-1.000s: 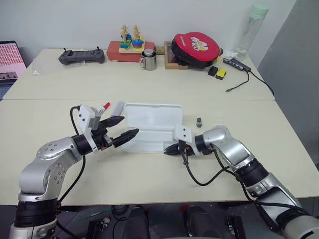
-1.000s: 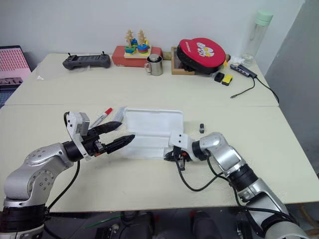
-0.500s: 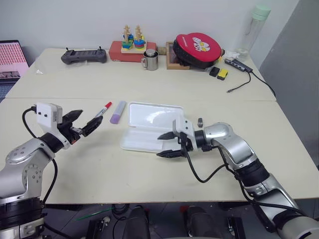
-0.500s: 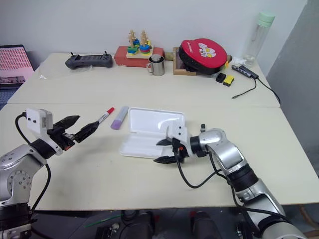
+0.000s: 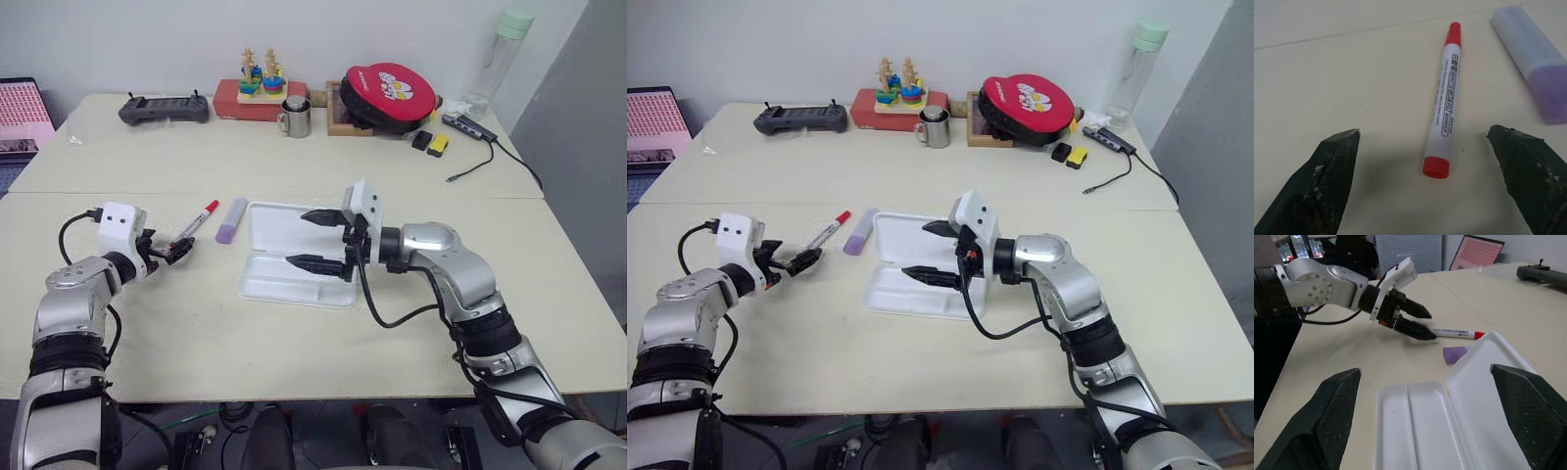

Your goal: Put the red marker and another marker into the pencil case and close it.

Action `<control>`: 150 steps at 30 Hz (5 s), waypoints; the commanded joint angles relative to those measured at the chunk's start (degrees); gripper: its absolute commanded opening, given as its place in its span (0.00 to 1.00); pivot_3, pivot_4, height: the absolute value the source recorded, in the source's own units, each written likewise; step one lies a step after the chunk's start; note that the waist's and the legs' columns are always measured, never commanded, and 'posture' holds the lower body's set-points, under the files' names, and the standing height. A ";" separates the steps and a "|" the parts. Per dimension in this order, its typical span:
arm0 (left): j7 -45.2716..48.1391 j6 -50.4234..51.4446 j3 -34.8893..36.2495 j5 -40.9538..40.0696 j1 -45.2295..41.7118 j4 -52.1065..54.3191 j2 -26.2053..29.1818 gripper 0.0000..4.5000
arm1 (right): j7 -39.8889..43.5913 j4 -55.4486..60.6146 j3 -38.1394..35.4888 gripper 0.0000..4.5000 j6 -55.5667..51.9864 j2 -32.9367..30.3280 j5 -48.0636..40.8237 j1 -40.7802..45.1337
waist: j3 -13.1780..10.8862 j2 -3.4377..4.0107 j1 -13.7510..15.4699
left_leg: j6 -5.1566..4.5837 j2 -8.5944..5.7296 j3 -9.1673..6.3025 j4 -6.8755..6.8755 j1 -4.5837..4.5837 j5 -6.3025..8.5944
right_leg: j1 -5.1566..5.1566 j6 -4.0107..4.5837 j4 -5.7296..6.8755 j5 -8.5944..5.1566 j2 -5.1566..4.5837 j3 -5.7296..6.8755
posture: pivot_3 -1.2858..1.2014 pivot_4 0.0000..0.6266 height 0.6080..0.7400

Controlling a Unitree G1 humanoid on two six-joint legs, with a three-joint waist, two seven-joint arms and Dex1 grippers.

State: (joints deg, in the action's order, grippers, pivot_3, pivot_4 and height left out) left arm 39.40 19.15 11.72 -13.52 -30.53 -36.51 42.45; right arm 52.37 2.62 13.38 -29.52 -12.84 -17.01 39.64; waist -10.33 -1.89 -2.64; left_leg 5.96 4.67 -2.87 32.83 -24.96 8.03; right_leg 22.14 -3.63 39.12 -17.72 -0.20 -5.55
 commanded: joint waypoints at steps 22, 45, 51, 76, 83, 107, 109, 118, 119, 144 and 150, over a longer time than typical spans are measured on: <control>-3.24 0.97 7.60 -5.14 -3.51 -2.91 -3.09 0.10 | -1.86 3.20 -3.07 1.00 -0.06 -1.57 -4.03 1.72 | 0.00 -0.01 -0.07 | 0.00 0.00 -0.01 0.04 0.01 0.00 | -0.01 0.00 0.06 0.00 0.00 0.00 | 0.52 0.24 1.00; 38.02 -10.54 -16.39 -5.59 -8.02 22.67 1.89 0.10 | -5.61 21.43 -15.85 1.00 -10.75 -15.77 -18.12 -9.88 | -0.05 0.09 -0.57 | -0.01 0.00 0.00 0.06 0.10 -0.01 | -0.12 0.00 -0.03 -0.01 0.02 -0.06 | 0.52 0.24 1.00; 44.30 -17.40 -19.97 -0.48 -12.90 12.70 1.46 0.10 | -7.62 23.33 -14.17 1.00 -10.04 -15.94 -17.47 -12.50 | -0.05 0.09 -0.42 | -0.01 -0.01 -0.01 0.07 -0.04 -0.01 | -0.05 -0.16 -0.06 -0.12 0.02 -0.05 | 0.52 0.24 1.00; 45.37 -11.13 -17.24 -0.79 -11.69 15.98 0.87 0.74 | -9.00 23.30 -11.74 1.00 -8.46 -16.08 -17.15 -13.34 | -0.05 0.09 -0.44 | -0.02 0.01 -0.04 0.08 -0.06 -0.01 | -0.03 -0.13 0.00 -0.13 0.03 -0.03 | 0.52 0.24 1.00; 21.94 12.37 2.76 -18.15 -9.30 32.51 -3.32 0.99 | -9.07 22.36 -11.49 1.00 -7.85 -15.02 -17.28 -12.34 | -0.07 0.07 -0.50 | -0.02 0.03 -0.10 0.12 -0.10 -0.01 | -0.05 -0.16 0.01 -0.14 0.03 0.01 | 0.52 0.24 1.00; -5.14 11.89 0.17 -3.98 -5.40 10.76 -8.29 0.99 | -10.39 12.34 -7.03 1.00 -3.22 -7.32 -11.15 0.33 | -0.07 0.04 0.76 | -0.07 0.00 -0.08 0.13 0.02 -0.06 | -0.11 -0.05 0.03 0.05 0.02 0.03 | 0.52 0.24 1.00; -4.87 11.22 -0.31 -3.78 -5.81 9.42 -8.88 0.99 | -10.47 12.47 -6.98 1.00 -3.26 -7.38 -11.07 0.27 | -0.07 0.04 0.76 | -0.07 0.00 -0.08 0.13 0.02 -0.06 | -0.11 -0.05 0.04 0.05 0.02 0.02 | 0.52 0.24 1.00; -5.09 9.73 -4.73 0.27 -8.73 3.61 -11.61 0.99 | -10.67 13.35 -7.01 1.00 -3.73 -7.62 -11.25 -0.09 | -0.07 0.04 0.93 | -0.07 -0.02 -0.09 0.15 0.03 -0.06 | -0.14 -0.07 0.05 0.05 0.02 0.02 | 0.52 0.24 1.00; -4.94 9.62 -4.92 0.35 -8.95 3.50 -11.98 0.99 | -10.61 13.44 -6.95 1.00 -3.78 -7.66 -11.28 -0.13 | -0.07 0.04 0.93 | -0.07 -0.02 -0.09 0.15 0.03 -0.06 | -0.14 -0.07 0.05 0.05 0.02 0.02 | 0.52 0.24 1.00; -7.70 12.30 -4.29 1.91 -9.04 3.70 -13.36 0.27 | -10.46 13.29 -7.27 1.00 -3.49 -8.15 -11.14 -0.46 | -0.07 0.05 0.95 | -0.07 -0.03 -0.09 0.16 0.03 -0.06 | -0.16 -0.07 0.03 0.05 0.01 0.02 | 0.52 0.24 1.00; -10.57 10.33 -1.75 2.28 -8.00 3.83 -11.84 0.27 | -9.89 13.60 -8.41 1.00 -3.67 -8.82 -11.99 -0.10 | -0.07 0.05 0.78 | -0.07 -0.03 -0.08 0.15 0.03 -0.06 | -0.15 -0.06 0.03 0.05 0.01 0.01 | 0.52 0.24 1.00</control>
State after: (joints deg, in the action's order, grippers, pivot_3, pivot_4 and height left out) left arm 30.47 30.29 8.64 -11.97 -39.25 -32.57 29.42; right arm 41.90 13.84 6.79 -34.03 -21.16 -28.19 38.97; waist -10.39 -1.84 -1.86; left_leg 5.89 4.65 -2.95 32.98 -24.92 7.97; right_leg 21.99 -3.70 39.15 -17.67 -0.19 -5.53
